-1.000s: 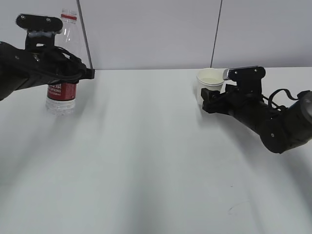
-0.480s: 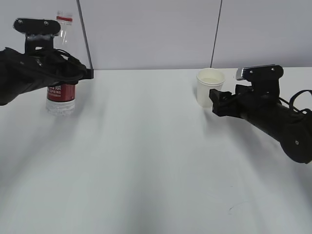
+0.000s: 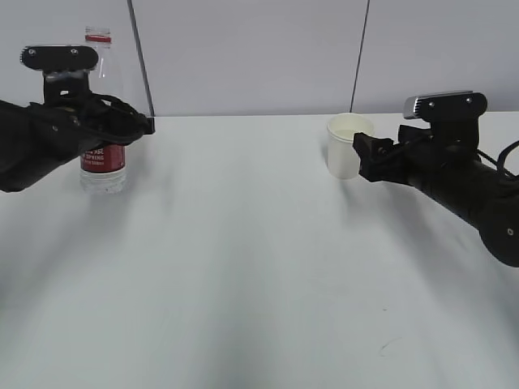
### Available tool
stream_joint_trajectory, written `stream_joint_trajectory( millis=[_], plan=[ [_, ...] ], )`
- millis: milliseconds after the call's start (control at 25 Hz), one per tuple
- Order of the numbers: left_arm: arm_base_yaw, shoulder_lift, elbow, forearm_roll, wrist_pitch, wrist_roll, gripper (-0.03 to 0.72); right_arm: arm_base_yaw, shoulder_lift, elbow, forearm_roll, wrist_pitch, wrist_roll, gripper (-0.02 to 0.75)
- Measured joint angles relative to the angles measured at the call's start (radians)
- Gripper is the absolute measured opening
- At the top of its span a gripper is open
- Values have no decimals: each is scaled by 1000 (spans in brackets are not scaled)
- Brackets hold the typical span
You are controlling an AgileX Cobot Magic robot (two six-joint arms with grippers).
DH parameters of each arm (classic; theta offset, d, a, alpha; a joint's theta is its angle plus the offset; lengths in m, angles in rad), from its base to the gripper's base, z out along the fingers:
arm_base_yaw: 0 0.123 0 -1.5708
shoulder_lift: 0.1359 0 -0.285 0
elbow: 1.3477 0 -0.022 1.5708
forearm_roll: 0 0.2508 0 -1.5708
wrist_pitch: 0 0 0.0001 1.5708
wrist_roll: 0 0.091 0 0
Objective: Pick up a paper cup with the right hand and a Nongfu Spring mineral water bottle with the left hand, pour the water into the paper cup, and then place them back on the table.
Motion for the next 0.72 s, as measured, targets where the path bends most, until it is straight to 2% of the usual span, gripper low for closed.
stream_joint_trajectory(
  millis=[400,560,720],
  plan=[
    [0,113,-1,193,-161,-247,386,0,0,5,0,0,-2,592],
    [0,141,-1,288,-207,-307,386,0,0,5,0,0,-2,592],
    [0,159,-2,317,-248,-341,386,0,0,5,0,0,-2,592]
  ],
)
